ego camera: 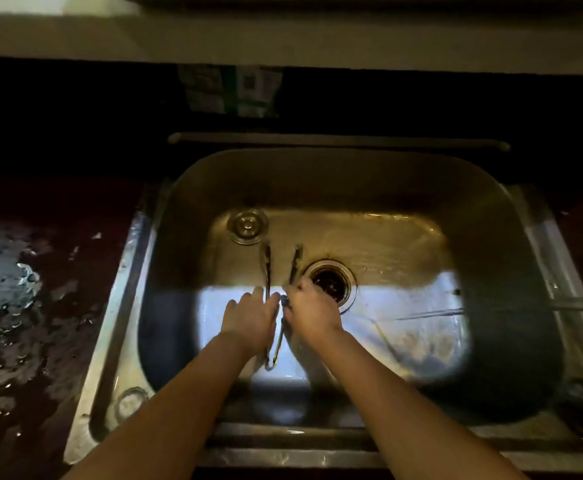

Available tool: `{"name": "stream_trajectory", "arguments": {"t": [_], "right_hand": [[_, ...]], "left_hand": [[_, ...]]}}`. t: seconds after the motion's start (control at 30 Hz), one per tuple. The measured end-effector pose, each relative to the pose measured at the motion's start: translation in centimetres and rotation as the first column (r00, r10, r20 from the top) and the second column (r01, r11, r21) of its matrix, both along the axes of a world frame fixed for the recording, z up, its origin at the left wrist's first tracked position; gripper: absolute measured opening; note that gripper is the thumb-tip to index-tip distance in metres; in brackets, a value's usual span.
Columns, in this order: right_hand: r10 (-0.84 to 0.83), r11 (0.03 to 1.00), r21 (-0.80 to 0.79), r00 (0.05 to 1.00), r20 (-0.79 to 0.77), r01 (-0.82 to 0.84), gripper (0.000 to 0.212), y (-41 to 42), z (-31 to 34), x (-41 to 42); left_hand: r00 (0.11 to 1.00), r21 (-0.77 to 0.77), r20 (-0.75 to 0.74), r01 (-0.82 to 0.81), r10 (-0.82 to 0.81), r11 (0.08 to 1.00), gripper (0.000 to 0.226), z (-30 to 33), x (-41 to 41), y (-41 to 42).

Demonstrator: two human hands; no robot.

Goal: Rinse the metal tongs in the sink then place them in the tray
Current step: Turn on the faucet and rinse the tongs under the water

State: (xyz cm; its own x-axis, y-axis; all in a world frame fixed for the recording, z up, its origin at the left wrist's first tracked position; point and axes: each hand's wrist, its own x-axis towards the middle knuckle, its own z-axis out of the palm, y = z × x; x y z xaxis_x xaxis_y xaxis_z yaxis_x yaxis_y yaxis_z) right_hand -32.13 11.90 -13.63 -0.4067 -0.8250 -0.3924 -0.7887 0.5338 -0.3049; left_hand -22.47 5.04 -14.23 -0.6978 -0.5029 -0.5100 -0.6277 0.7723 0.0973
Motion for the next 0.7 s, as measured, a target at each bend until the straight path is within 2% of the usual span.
{"name": "stream_trajectory", "arguments": {"t": [0.17,0.33,0.43,0.5,0.57,0.63,0.67,0.7], "right_hand": [[0.043,0.997,0.066,0.999,0.005,-0.044,0.026,-0.5,-2.5,0.4],[0.017,0.998,0.061,0.996,0.086,-0.022,0.025,-0.5,-3.6,0.1],[-0.179,0.981,-0.034,0.961,0.212,0.191,0.024,-0.5,-2.8,-0.2],[-0.415,0.874,-0.101,0.838,0.354,0.475,0.034,-0.5,-1.7,-0.6],[-0.606,0.683,-0.068,0.616,0.503,0.727,0.034,-0.4,-0.4,-1.3],[-0.682,0.545,0.006,0.439,0.585,0.839,0.012,0.0,0.3,-2.2],[-0.705,0.507,0.032,0.393,0.591,0.862,0.006,0.5,0.8,-2.5],[-0.721,0.48,0.048,0.363,0.59,0.876,0.012,1.1,1.3,-2.8]], "left_hand": [[0.994,0.095,0.108,-0.011,0.0,0.995,0.038,-1.6,0.0,-0.2],[0.982,0.262,-0.035,-0.168,0.184,0.95,0.03,-2.8,0.0,-0.3],[0.952,0.357,-0.141,-0.208,0.273,0.91,0.031,-2.3,-0.2,-0.4],[0.94,0.386,-0.193,-0.191,0.282,0.903,0.036,-1.5,-0.2,-0.3],[0.925,0.39,-0.268,-0.152,0.27,0.908,0.046,-0.4,0.0,0.1],[0.887,0.443,-0.35,-0.126,0.301,0.888,0.055,1.3,0.0,0.8],[0.847,0.525,-0.361,-0.16,0.39,0.836,0.057,2.1,0.0,1.2],[0.793,0.633,-0.332,-0.214,0.51,0.744,0.056,2.9,-0.2,1.6]]}}
